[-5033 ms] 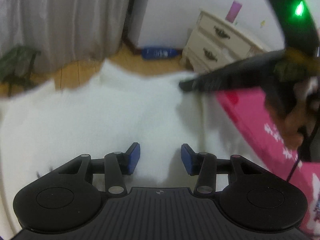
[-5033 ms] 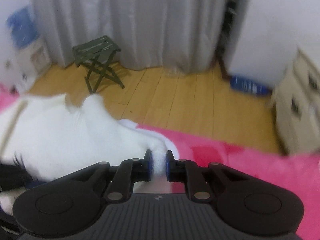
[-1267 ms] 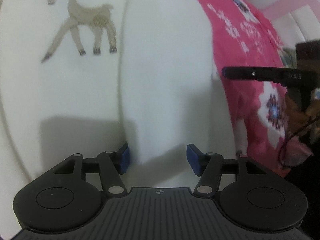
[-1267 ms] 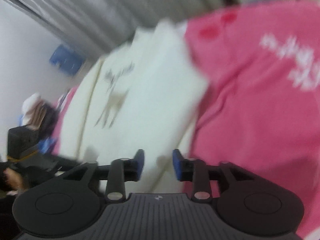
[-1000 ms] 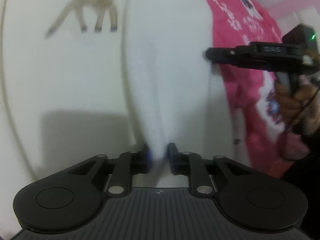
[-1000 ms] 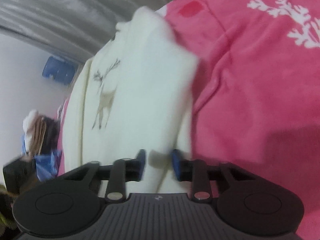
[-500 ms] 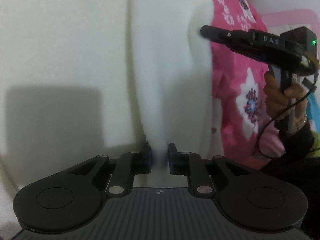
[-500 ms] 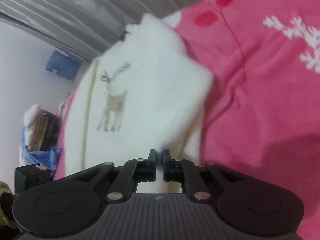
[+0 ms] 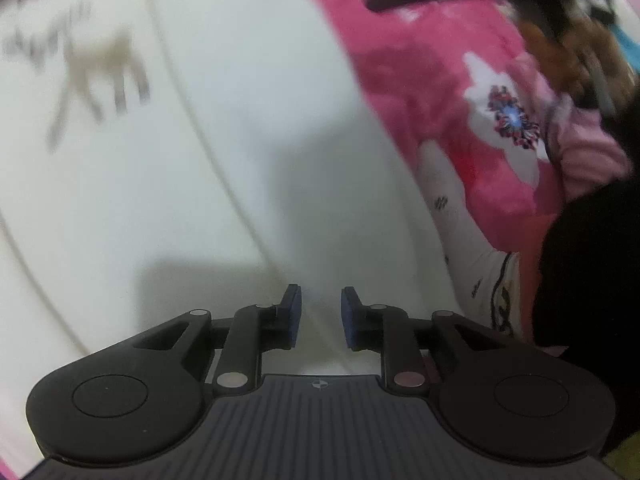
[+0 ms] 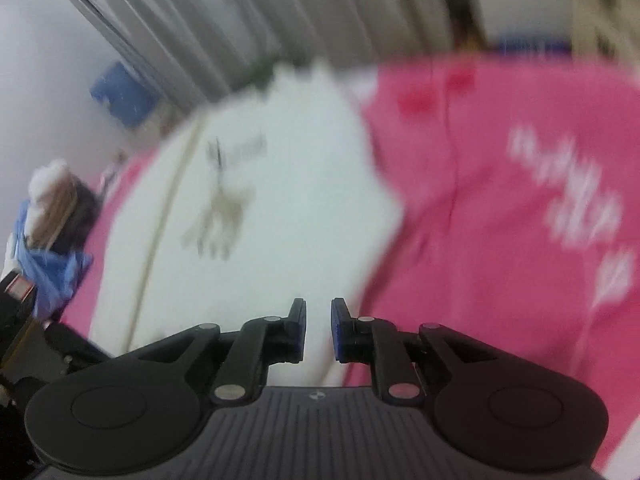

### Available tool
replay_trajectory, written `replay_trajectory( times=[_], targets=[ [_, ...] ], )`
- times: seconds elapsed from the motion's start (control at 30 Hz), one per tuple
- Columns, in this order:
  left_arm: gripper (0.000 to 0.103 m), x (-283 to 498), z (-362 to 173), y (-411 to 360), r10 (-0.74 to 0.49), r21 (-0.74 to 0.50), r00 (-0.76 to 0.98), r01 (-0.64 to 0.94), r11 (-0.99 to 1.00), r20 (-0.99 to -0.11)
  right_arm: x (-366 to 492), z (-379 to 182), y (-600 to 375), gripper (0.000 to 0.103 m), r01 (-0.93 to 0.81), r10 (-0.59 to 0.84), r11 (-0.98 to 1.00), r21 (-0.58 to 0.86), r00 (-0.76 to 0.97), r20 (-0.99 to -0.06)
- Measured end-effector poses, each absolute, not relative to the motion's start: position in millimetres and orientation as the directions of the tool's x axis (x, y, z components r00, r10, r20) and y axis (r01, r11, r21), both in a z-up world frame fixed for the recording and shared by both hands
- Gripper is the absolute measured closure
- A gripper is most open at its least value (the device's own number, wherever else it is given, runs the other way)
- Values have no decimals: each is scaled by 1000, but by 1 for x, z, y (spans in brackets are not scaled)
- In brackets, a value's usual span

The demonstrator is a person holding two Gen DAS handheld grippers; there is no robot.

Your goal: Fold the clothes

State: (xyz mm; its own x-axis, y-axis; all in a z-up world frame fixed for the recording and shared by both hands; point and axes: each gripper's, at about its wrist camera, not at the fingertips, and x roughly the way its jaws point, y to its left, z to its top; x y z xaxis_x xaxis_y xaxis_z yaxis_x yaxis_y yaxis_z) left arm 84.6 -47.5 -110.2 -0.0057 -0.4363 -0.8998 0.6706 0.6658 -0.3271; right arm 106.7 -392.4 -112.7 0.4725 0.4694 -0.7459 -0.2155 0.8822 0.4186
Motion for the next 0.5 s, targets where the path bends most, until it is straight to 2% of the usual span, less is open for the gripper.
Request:
replay_trajectory(
  times=[0.1,0.17,0.23,0.27,0.33,0.37,0.4,0.5],
  targets=[
    [79,87,-110,-62,-472,-325,27,689,648,-881,124,-114,-381,87,-243,438,899,364,534,-723],
    [79,85,-127,-79,-486,-367,-16,678,637,-874,138,-128,-366,87,-266,413,910,317,551,-725],
    [78,74,-151,-99,-458,-361,-42,681,637,-888,152,-143,-350,87,-287,389,919,269,567,-726],
    [77,68,-158,-101,-457,-354,-31,679,643,-889,159,-158,-341,87,-293,365,926,236,545,-754],
    [66,61,-158,-102,-482,-358,-5,677,643,-876,168,-188,-324,91,-308,300,938,161,481,-824],
    [64,59,-157,-100,-492,-367,-6,674,641,-871,167,-181,-320,87,-324,302,934,148,498,-813],
    [64,57,-158,-101,-498,-372,-7,675,637,-867,168,-169,-317,87,-344,315,927,150,499,-807],
    [62,59,-160,-97,-518,-400,-11,649,647,-855,182,-132,-312,87,-372,398,905,204,578,-713]
  ],
)
